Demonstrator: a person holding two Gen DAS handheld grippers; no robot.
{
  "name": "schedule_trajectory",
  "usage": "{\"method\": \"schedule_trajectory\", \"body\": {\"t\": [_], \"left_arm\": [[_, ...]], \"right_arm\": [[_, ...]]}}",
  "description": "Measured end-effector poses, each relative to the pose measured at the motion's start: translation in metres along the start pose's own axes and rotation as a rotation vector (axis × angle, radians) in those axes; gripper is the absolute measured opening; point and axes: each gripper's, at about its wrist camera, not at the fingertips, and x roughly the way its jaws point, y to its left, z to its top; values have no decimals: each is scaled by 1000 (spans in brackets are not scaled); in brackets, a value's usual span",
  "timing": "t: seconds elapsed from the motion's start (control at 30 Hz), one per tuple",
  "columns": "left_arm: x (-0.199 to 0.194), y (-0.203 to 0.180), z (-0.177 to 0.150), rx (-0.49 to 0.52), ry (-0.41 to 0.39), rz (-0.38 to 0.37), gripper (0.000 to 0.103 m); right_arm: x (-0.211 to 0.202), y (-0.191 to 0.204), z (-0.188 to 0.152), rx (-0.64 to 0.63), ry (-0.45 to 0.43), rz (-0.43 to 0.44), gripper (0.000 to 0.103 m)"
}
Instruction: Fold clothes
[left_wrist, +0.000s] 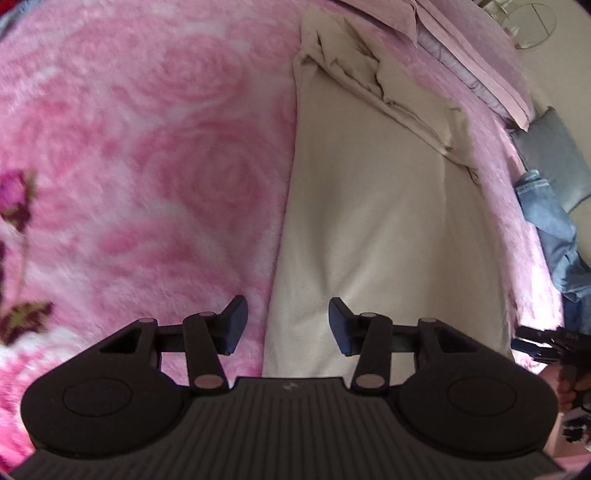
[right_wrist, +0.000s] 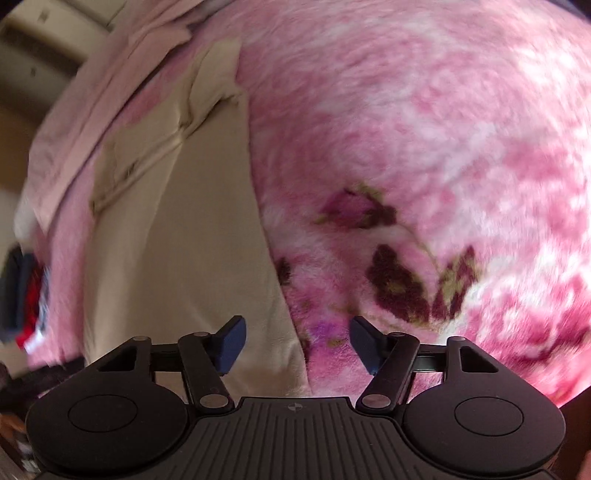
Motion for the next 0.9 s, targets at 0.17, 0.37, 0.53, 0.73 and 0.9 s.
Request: {"method": "schedule_trajectory", "body": {"t": [0.17, 0.37, 0.53, 0.73, 0.9], "left_arm": [[-2, 13, -17, -29, 57, -123, 43], [6, 22, -7, -87, 87, -210, 43], [12, 24, -4, -53, 90, -193, 10], [8, 31, -12, -60, 63, -184, 1], [-6, 21, -12, 14, 26, -178, 1]], "right_arm": [[-2, -12, -12, -18, 3, 76, 55], [3, -19, -12, 22, 81, 179, 45], [25, -7, 3, -18, 128, 228, 45], [19, -29, 1, 61, 163, 237, 5], [12, -12, 11, -18, 179, 214, 2]]}}
